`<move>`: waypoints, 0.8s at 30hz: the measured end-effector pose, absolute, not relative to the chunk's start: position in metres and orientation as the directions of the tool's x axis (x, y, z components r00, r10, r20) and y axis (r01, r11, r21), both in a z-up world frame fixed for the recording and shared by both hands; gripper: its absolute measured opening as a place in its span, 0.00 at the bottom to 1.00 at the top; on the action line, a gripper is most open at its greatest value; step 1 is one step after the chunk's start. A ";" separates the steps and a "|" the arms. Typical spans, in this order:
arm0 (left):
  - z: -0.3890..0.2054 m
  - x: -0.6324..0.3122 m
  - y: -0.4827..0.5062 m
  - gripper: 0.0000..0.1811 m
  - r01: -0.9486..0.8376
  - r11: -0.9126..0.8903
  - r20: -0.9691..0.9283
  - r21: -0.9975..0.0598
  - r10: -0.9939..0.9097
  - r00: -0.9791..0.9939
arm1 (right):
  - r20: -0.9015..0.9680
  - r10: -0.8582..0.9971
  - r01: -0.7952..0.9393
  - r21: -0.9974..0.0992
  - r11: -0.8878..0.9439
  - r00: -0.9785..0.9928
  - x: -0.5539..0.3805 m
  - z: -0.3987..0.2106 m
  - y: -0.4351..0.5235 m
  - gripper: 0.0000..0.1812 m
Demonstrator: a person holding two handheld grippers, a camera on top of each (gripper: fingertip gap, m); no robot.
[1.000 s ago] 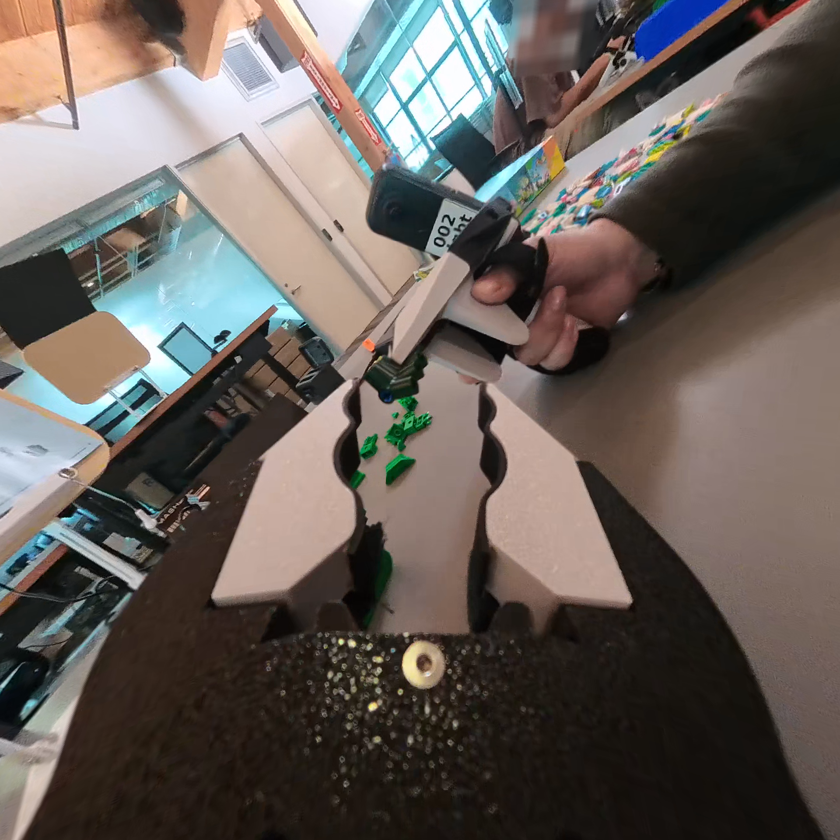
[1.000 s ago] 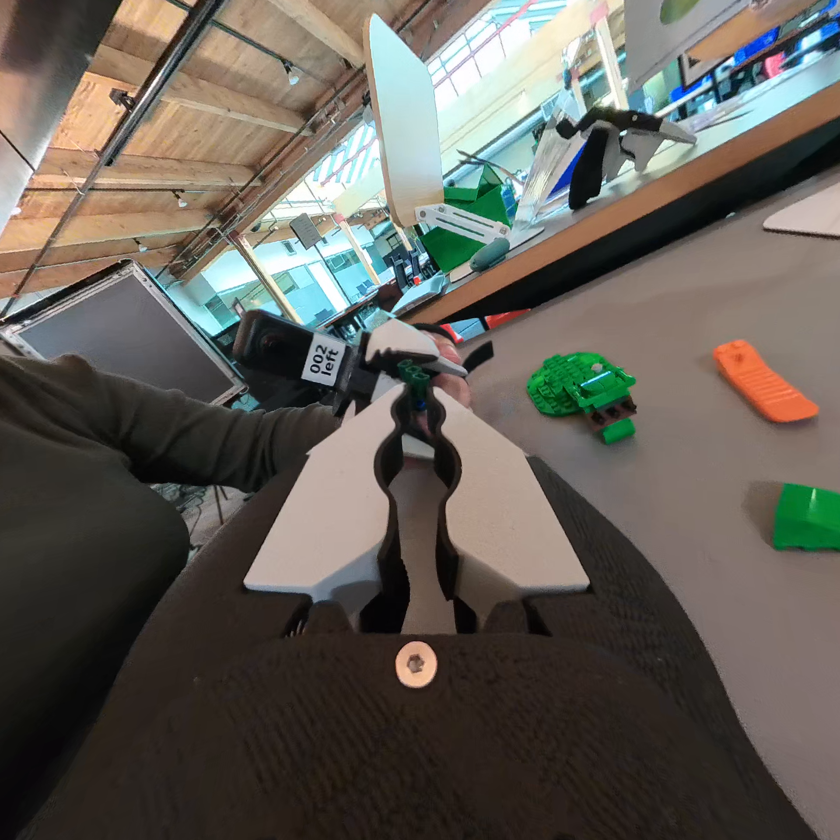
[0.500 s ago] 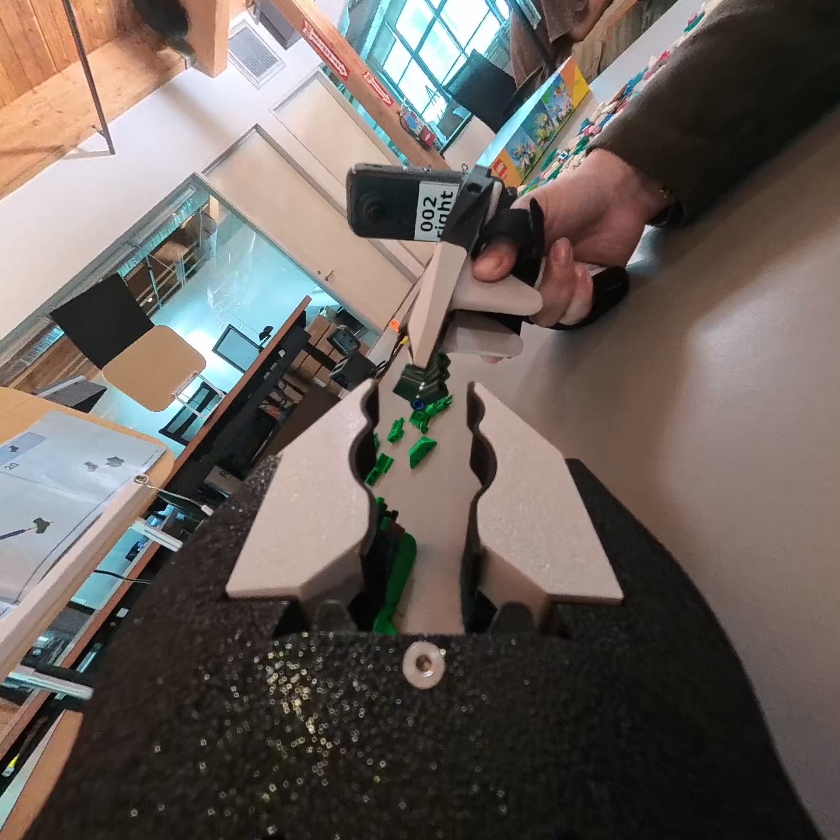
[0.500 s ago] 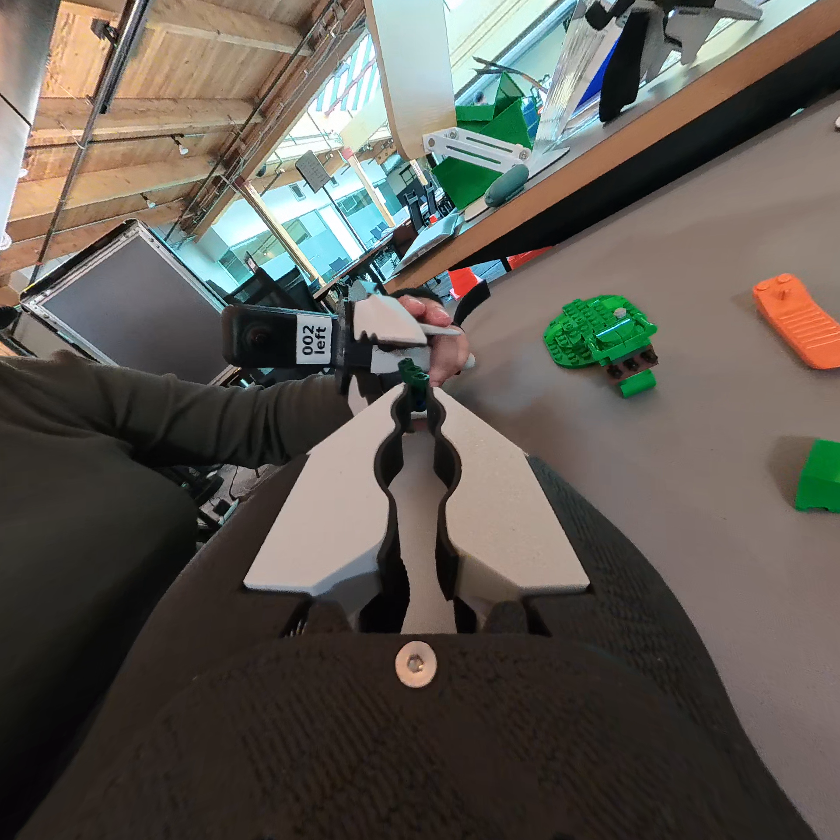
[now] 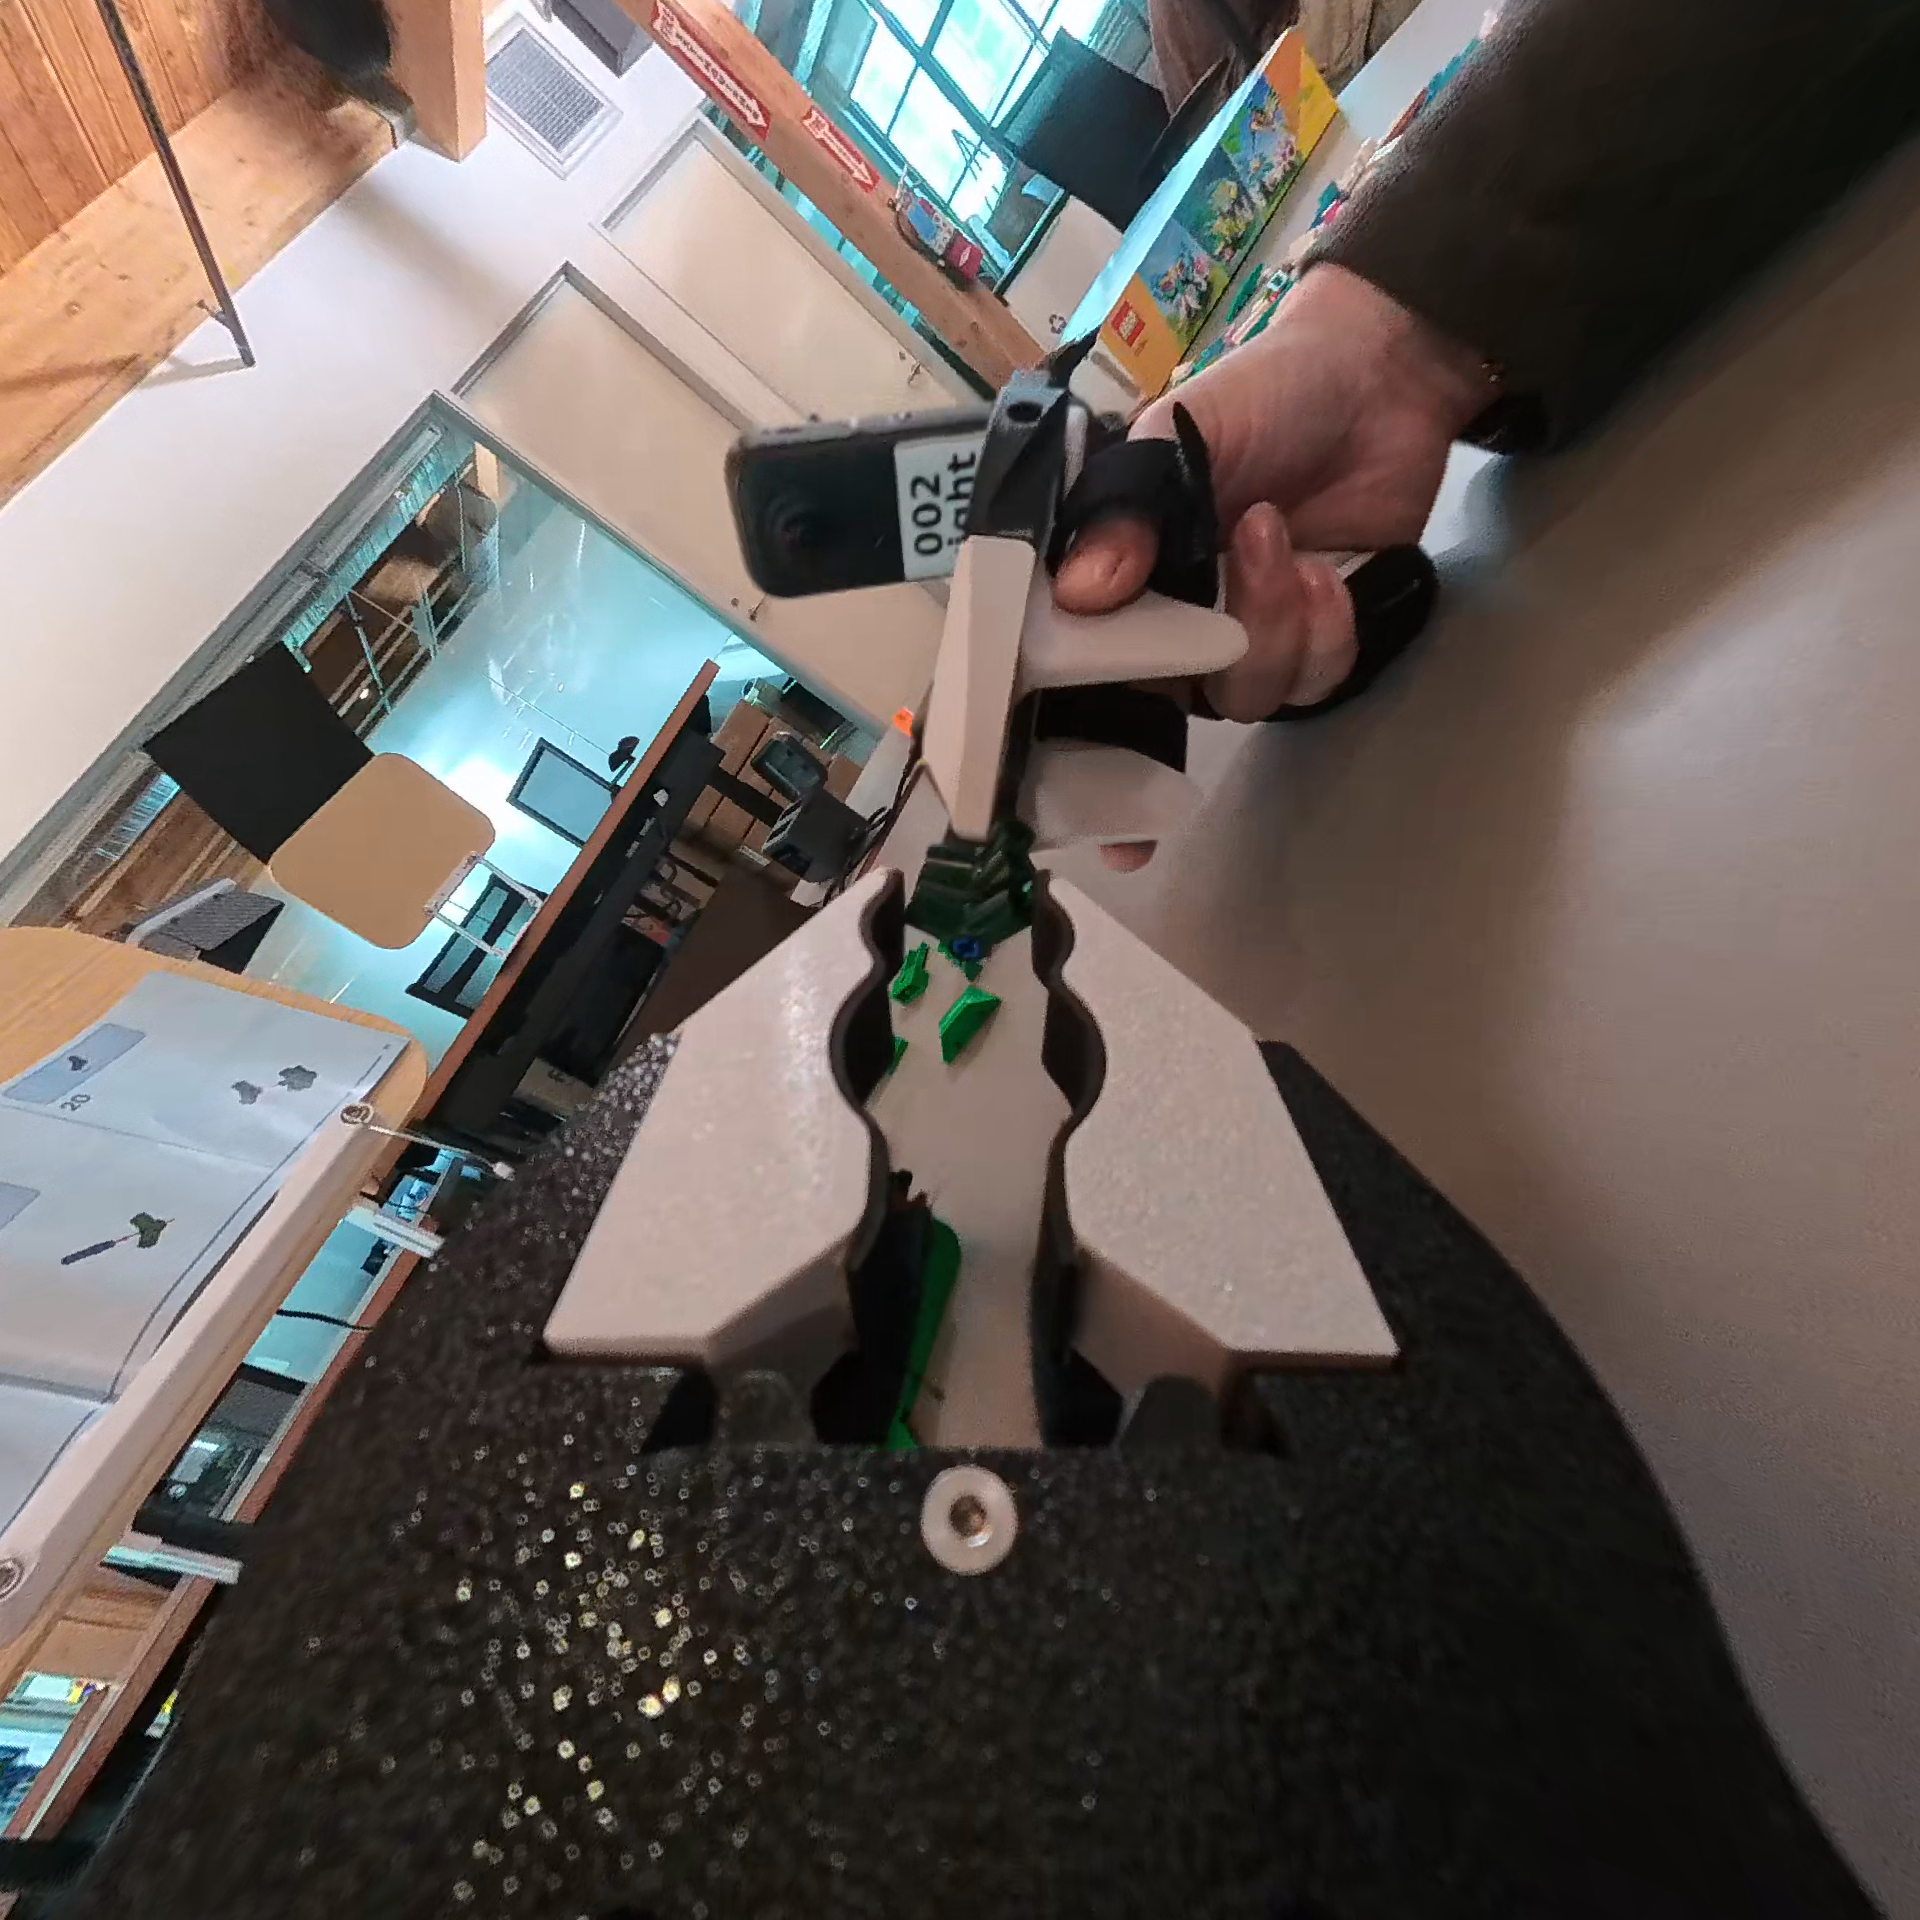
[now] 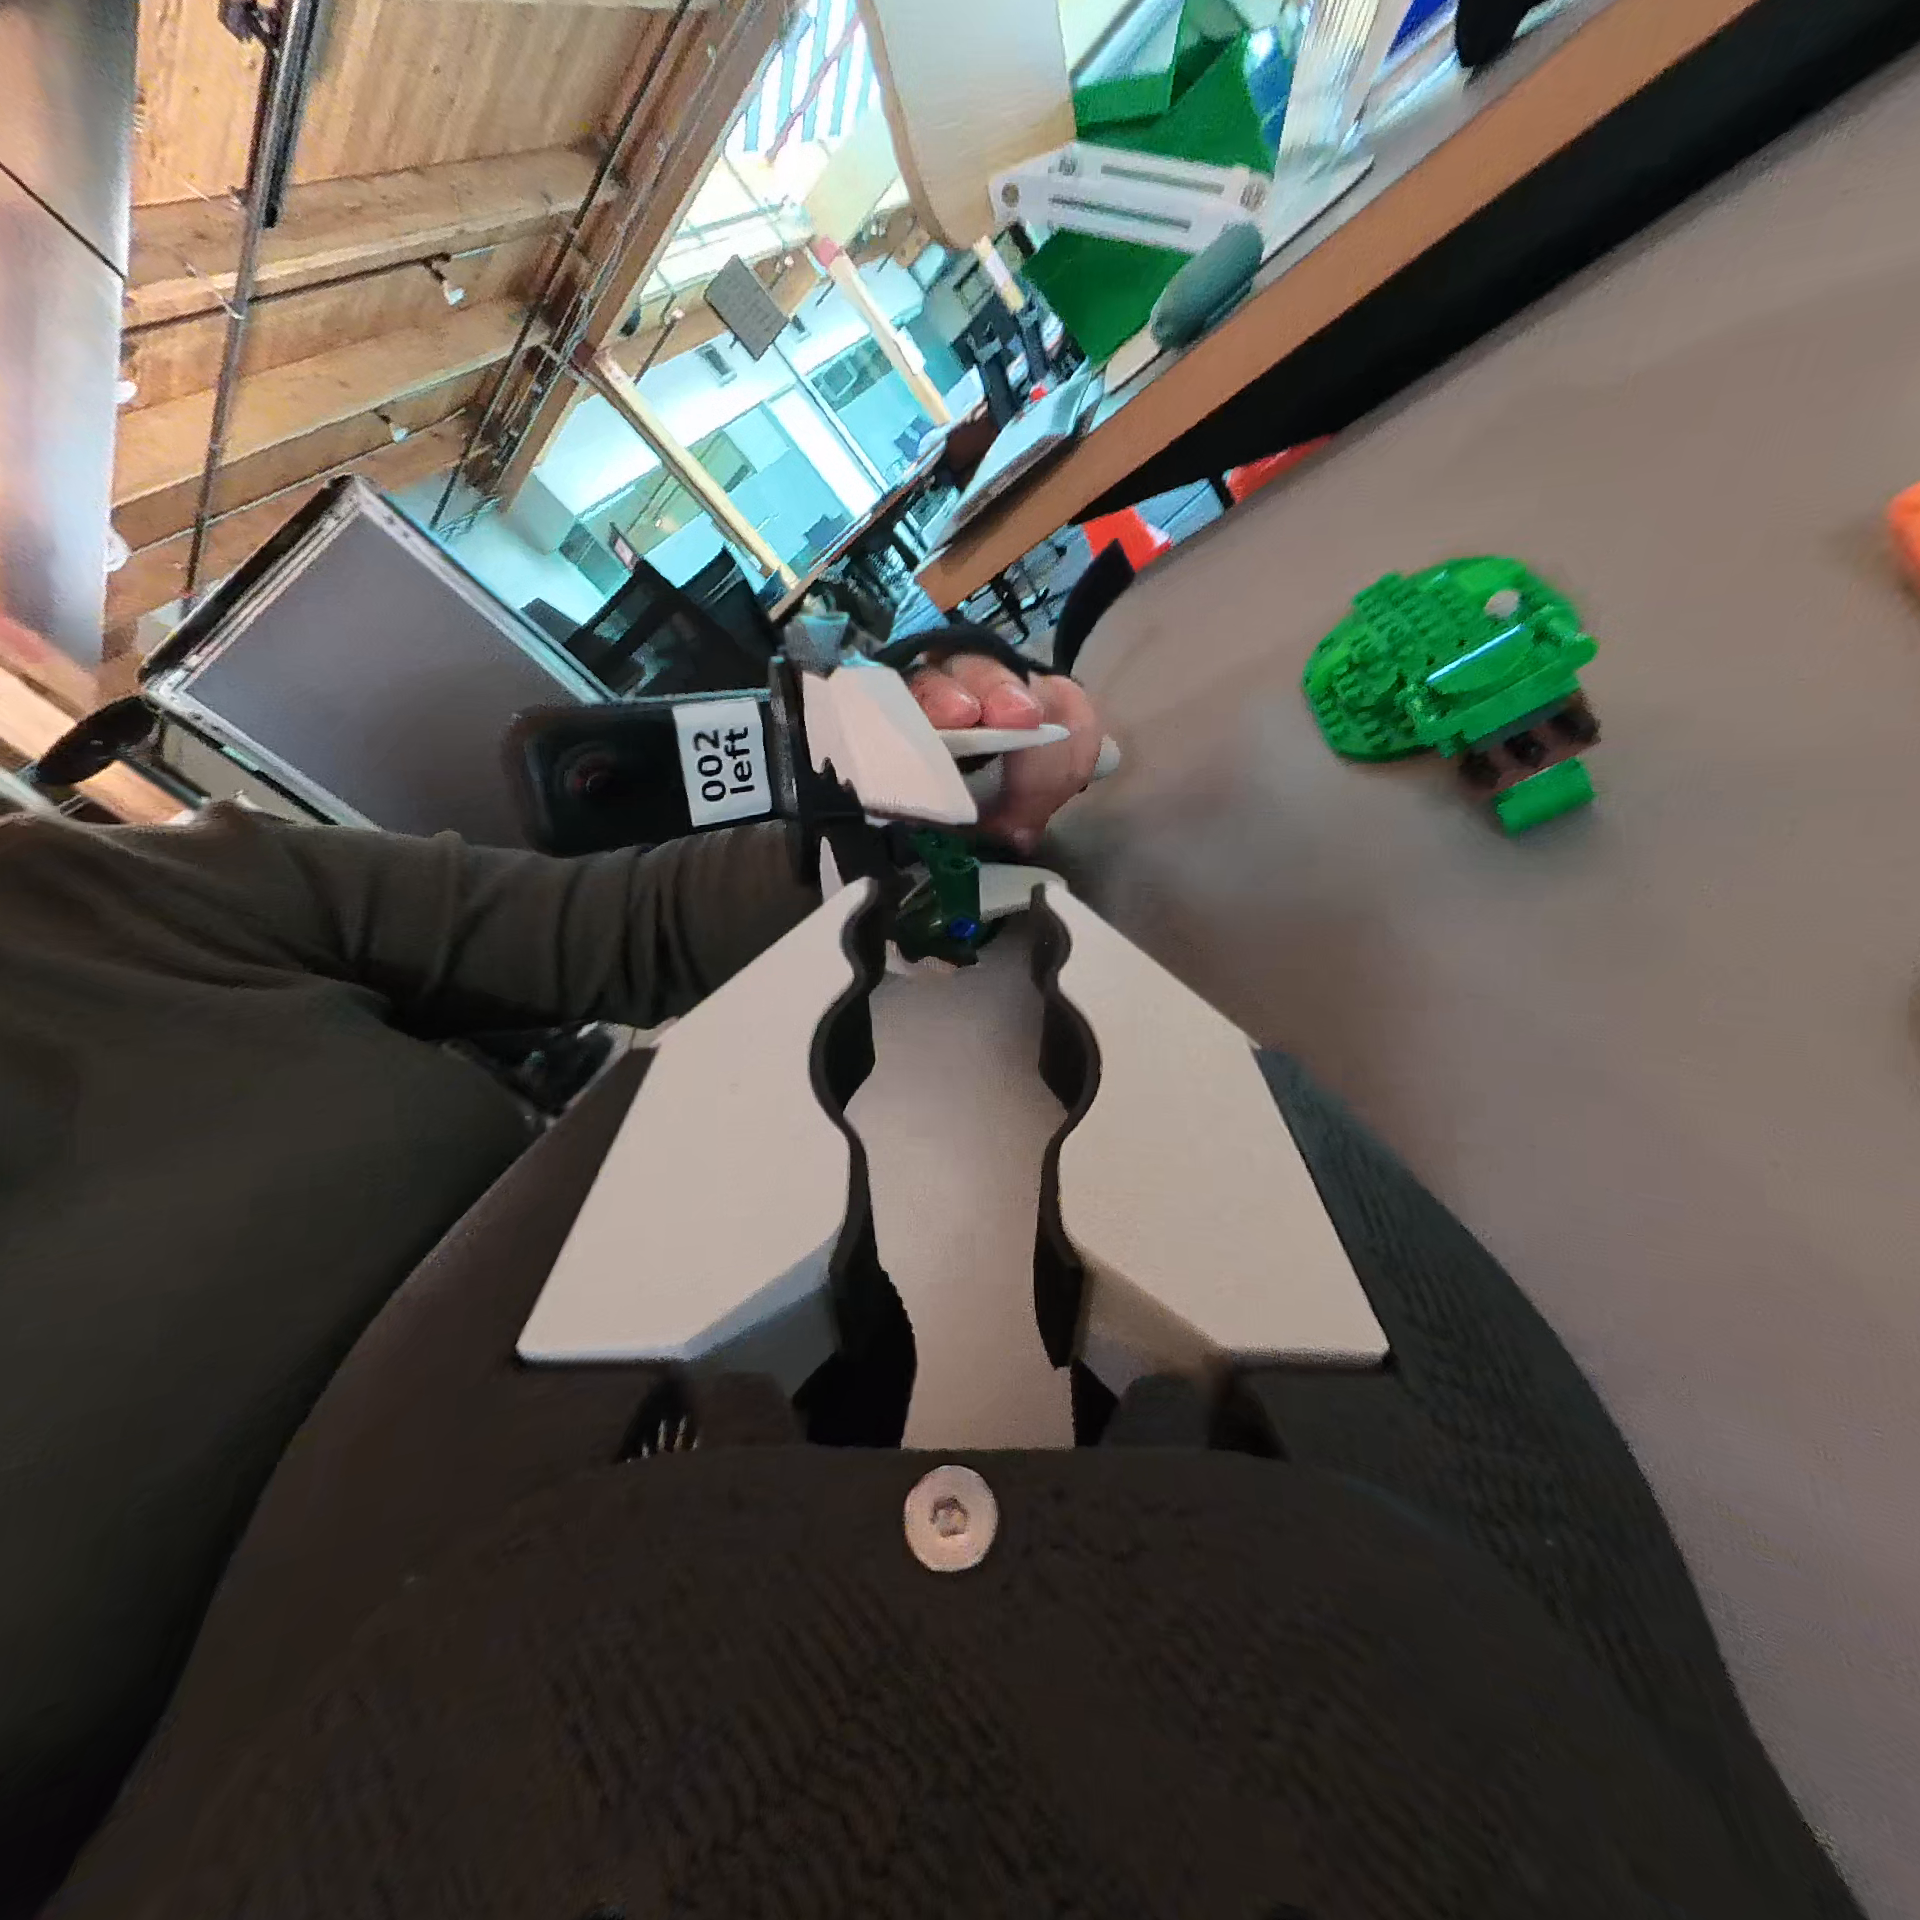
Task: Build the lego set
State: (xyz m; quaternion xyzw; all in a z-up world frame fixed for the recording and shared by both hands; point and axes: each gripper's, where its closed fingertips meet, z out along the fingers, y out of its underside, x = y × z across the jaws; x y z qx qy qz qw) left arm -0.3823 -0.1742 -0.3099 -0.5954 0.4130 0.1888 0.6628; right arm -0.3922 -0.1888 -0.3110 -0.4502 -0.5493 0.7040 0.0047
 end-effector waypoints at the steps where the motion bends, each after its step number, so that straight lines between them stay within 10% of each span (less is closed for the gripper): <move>1: -0.310 -0.381 -0.174 0.12 -0.741 0.224 -0.772 -0.633 -0.243 0.587 | -0.636 0.492 0.505 -0.772 -0.387 -0.595 -0.391 -0.313 -0.191 0.13; 24: -0.311 -0.375 -0.177 0.12 -0.542 0.180 -0.563 -0.821 -0.408 0.718 | -0.511 0.565 0.416 -0.859 -0.299 -0.648 -0.385 -0.310 -0.200 0.08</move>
